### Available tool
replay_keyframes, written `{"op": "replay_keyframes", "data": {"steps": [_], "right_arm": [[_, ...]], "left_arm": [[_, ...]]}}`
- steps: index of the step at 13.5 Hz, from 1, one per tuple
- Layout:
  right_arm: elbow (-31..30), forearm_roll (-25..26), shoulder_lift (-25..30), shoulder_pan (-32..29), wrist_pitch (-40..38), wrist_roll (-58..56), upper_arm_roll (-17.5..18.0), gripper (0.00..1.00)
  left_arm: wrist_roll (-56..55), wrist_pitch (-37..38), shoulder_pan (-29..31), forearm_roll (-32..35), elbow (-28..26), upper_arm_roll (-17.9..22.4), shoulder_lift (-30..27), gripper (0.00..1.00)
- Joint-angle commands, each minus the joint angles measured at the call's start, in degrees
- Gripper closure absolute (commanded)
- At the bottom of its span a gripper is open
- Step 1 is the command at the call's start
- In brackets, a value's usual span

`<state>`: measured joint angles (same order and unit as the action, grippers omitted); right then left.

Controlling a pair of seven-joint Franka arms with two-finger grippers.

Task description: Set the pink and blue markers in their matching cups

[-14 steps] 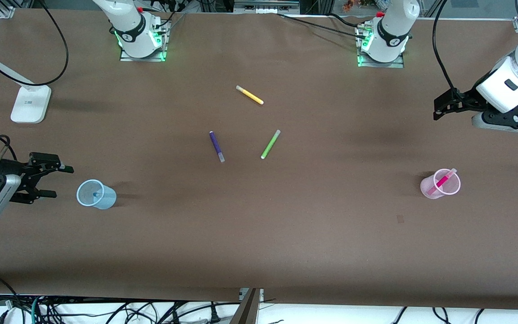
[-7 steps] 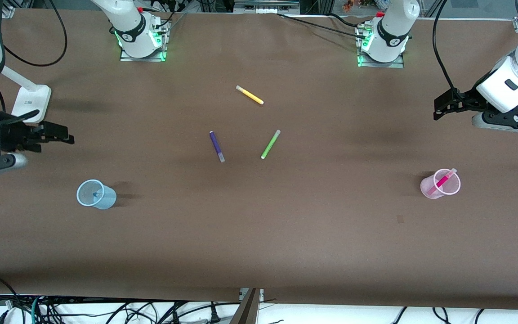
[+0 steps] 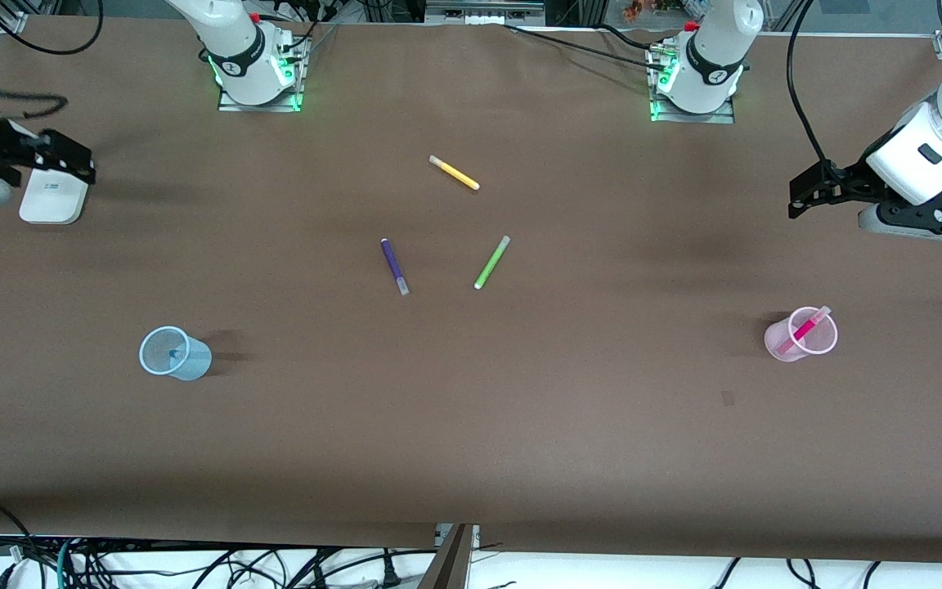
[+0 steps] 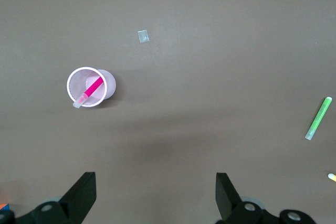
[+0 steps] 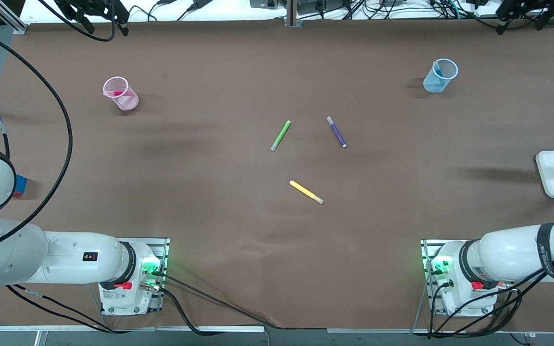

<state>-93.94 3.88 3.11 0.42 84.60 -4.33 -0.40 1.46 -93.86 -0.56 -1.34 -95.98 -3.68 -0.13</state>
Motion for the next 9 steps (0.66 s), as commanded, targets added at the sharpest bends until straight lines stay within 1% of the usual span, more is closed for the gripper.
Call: {"op": "replay_keyframes", "data": {"steps": [1,4,6,9], "right_arm": [[-2.12,1.48,3.04,0.19,-2.5,-1.02,0.23,0.0],[-1.95,0.69,2.6,0.1,-4.09,-0.16,0.05,0.0],[-1.16,-0.71,2.34,0.02,-4.61,0.72,-0.04,0.0],[0.24,-0.63,0.58,-0.16,-4.88,0.9,-0.04,0.0]], "left_arm": [[0.65,-0.53,0.12,-1.64,-0.87,0.34,-1.1,0.0],[0.66,-0.45,0.12,-1.64,-0.87,0.34,-1.1,0.0],[0.66,-0.45,0.12,-1.64,-0.87,0.34,-1.1,0.0],[0.74,-0.45,0.12,-1.64,-0.87,0.34,-1.1,0.0]]}}
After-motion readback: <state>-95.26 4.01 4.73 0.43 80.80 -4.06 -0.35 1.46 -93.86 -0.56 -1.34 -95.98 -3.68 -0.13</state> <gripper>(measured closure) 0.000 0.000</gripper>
